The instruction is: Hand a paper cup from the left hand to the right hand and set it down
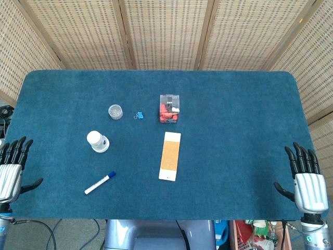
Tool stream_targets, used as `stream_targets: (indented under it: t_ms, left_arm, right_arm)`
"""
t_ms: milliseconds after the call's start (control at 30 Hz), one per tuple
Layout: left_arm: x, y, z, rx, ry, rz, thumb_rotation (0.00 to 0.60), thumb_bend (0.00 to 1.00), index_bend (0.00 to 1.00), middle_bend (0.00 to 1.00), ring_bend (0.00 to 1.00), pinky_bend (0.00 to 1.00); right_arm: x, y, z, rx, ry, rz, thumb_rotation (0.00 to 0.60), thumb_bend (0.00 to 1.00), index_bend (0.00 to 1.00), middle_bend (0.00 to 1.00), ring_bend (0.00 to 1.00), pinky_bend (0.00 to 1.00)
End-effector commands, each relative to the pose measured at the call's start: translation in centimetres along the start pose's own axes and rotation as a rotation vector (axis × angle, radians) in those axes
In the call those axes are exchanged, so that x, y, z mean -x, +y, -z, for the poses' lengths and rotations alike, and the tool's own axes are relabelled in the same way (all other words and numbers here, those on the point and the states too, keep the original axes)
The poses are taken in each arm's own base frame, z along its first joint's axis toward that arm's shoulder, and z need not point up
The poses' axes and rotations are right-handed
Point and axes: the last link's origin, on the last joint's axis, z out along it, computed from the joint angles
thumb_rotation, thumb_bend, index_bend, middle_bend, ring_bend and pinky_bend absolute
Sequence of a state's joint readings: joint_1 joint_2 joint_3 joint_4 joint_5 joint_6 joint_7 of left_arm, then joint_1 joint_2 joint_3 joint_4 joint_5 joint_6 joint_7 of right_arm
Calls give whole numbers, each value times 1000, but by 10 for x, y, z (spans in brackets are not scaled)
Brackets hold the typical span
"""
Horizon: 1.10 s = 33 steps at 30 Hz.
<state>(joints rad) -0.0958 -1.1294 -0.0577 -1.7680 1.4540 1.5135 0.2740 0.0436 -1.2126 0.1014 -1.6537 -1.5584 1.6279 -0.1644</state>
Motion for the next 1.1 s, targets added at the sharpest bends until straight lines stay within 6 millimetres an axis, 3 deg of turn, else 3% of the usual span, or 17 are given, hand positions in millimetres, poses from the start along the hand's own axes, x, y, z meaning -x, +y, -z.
stream_targets:
  t_ms: [33, 267, 367, 500, 667, 833, 1100]
  left_arm:
    - [1, 0, 0, 2, -4, -2, 600, 107, 0, 0, 0, 0]
    - [11, 5, -9, 50, -19, -5, 600, 107, 0, 0, 0, 0]
    - [15, 12, -27, 98, -24, 0, 600, 107, 0, 0, 0, 2]
    - [19, 31, -67, 211, -44, -27, 600, 107, 0, 0, 16, 119]
    - [24, 51, -107, 311, -103, -76, 600, 106, 2, 21, 150, 250]
    - [33, 69, -138, 340, -129, -146, 600, 107, 107, 137, 259, 308]
    - [47, 82, -158, 344, -109, -207, 600, 107, 239, 208, 308, 321]
  right_arm:
    - [0, 0, 0, 0, -1, -1, 600, 0, 0, 0, 0, 0]
    - [-1, 0, 1, 2, -7, -1, 600, 0, 0, 0, 0, 0]
    - [0, 1, 0, 5, -10, 0, 600, 0, 0, 0, 0, 0]
    - [1, 1, -2, 9, -16, 0, 600, 0, 0, 0, 0, 0]
    - [4, 1, -4, 15, -27, 10, 600, 0, 0, 0, 0, 0]
    - [8, 3, -5, 29, -40, 24, 600, 0, 0, 0, 0, 0]
    - [11, 3, -7, 35, -49, 33, 600, 0, 0, 0, 0, 0]
